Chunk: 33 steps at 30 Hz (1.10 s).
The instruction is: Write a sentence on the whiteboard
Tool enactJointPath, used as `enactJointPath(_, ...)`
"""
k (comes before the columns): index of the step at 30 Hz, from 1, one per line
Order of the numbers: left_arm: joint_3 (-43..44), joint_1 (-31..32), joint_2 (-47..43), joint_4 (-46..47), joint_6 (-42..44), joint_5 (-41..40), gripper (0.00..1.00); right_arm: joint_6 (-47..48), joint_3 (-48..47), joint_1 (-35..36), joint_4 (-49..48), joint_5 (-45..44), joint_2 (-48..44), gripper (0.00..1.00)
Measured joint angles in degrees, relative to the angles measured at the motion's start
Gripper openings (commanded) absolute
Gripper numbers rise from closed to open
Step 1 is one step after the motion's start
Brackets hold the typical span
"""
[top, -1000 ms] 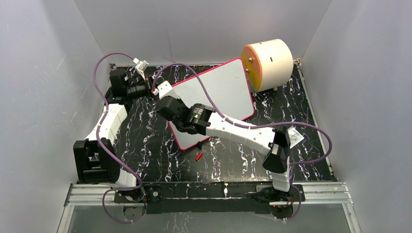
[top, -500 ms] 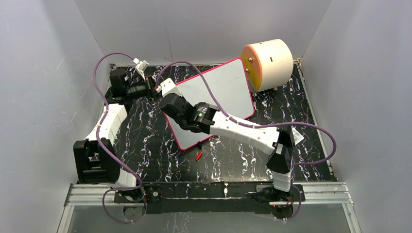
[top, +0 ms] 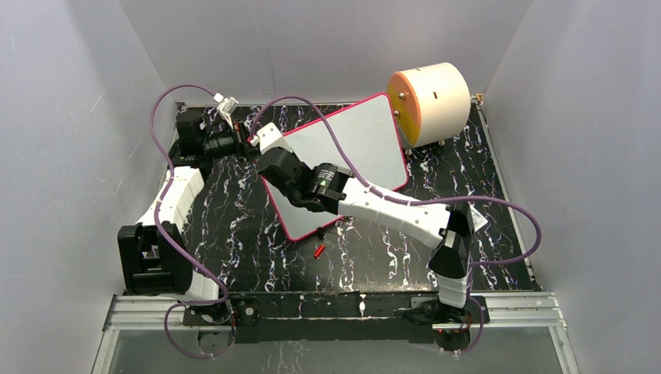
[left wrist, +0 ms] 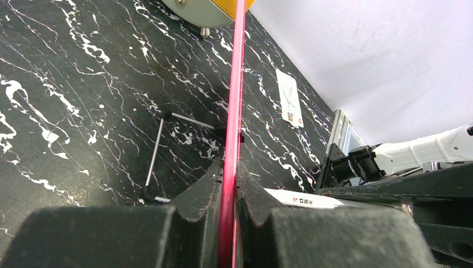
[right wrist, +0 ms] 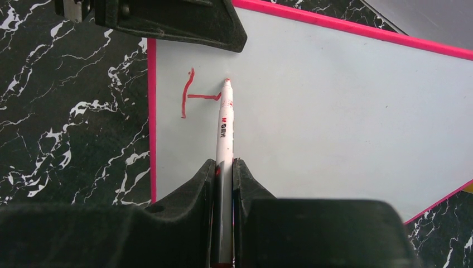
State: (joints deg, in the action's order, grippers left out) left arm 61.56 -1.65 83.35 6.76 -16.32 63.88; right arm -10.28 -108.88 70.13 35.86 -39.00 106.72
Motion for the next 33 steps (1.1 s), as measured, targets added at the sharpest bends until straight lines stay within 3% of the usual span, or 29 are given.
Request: enactJointPath(33, 0.00, 0.00, 0.00, -0.17, 0.09, -0.02, 0.00, -0.28, -3.93, -0.70, 3.85, 1.70, 2.34, 0.00)
